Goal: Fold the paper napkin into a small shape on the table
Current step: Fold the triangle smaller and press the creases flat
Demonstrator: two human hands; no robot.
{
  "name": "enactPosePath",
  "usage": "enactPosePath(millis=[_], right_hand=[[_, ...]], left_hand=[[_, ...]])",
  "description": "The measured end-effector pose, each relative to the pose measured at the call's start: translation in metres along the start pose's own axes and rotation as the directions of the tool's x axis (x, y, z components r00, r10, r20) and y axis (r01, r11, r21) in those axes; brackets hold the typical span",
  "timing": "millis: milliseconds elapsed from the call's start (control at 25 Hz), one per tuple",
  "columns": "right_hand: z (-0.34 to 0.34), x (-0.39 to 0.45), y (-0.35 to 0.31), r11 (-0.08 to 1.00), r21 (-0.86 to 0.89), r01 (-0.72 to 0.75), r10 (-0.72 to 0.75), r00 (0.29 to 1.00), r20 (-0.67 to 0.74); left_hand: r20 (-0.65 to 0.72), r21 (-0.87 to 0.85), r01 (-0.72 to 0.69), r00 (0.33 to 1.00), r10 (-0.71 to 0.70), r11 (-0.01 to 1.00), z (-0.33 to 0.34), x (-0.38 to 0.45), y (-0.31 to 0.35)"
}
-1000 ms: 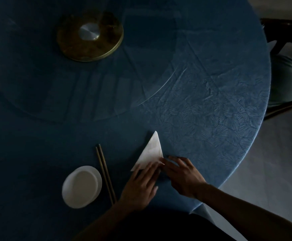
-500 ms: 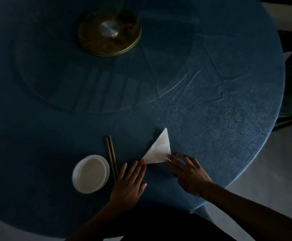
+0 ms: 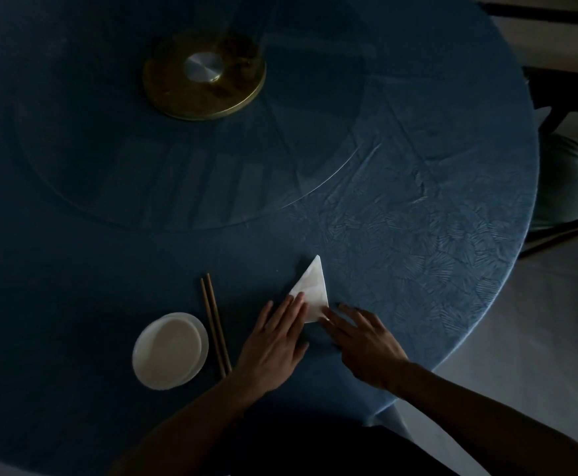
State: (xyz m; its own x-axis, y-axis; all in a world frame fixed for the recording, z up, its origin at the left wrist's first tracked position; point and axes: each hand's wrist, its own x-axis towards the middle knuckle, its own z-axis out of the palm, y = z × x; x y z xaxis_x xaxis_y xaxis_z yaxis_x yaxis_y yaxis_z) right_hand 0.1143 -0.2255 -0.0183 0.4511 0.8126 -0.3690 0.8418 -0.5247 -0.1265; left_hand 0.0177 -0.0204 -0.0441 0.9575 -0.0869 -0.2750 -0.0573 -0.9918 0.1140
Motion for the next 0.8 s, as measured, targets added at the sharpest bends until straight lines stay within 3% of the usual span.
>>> enactPosePath(millis=[240, 400, 560, 720, 800], right_hand=[[0.008, -0.014, 0.007, 0.997, -0.048, -0.054, 0.055, 0.998, 0.007], [-0.001, -0.006, -0.002, 0.990, 0.069, -0.124, 0.132, 0.984, -0.120], [-0.002, 0.020, -0.024, 0.995, 0.059, -0.085, 0.085, 0.996, 0.013], [0.001, 0.021, -0.018, 0.998, 0.015, -0.062, 0.061, 0.997, 0.036], [-0.001, 0.018, -0.014, 0.999, 0.017, -0.051, 0.051, 0.998, 0.038]], left_hand=[[0.064, 0.019, -0.009, 0.998, 0.008, 1.000, 0.007, -0.017, -0.019], [-0.010, -0.034, -0.011, 1.000, 0.011, 0.999, -0.004, -0.008, -0.018], [-0.114, -0.097, -0.056, 0.992, 0.044, 0.994, -0.045, 0.050, -0.019], [0.093, 0.095, -0.296, 0.953, 0.288, 0.950, -0.077, 0.115, -0.021], [0.167, 0.195, -0.374, 0.924, 0.345, 0.907, -0.085, 0.132, -0.020]])
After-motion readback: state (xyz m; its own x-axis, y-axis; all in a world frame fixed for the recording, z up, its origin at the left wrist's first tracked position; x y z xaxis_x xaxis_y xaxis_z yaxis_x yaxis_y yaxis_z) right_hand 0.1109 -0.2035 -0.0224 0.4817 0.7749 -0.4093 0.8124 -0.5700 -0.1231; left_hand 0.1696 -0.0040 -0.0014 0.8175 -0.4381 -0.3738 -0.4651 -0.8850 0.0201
